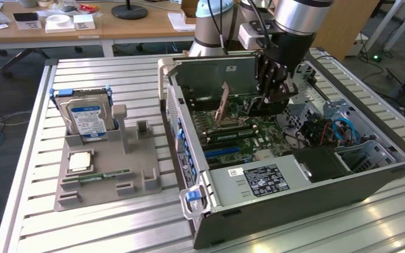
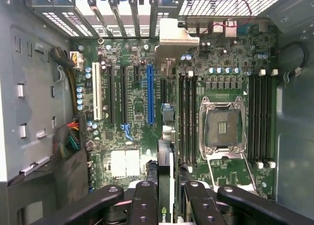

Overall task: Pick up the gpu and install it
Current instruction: 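Insert the gpu into the slot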

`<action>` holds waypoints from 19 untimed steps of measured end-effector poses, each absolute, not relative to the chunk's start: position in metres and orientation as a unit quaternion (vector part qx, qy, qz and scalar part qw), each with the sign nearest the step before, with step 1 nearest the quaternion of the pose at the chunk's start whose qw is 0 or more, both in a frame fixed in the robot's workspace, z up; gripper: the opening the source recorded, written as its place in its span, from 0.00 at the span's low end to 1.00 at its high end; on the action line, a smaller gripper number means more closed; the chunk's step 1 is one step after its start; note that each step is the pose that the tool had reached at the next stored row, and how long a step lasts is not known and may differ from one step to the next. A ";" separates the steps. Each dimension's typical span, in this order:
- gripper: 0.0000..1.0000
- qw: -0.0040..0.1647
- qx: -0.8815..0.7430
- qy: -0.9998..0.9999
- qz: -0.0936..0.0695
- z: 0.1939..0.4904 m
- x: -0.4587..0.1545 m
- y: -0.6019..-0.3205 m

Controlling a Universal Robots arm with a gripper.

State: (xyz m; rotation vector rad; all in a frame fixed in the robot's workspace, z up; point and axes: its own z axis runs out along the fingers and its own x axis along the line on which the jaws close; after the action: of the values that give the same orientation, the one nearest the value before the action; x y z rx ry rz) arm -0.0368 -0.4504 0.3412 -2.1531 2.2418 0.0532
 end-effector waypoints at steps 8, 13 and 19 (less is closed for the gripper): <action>0.26 0.016 -0.694 0.720 0.017 0.336 -0.037 -0.453; 0.26 0.016 -0.695 0.718 0.017 0.331 -0.037 -0.457; 0.26 0.017 -0.697 0.716 0.018 0.329 -0.037 -0.457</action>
State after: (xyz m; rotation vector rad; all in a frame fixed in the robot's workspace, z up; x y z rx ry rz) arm -0.0369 -0.4568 0.3288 -2.1672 2.2271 0.0553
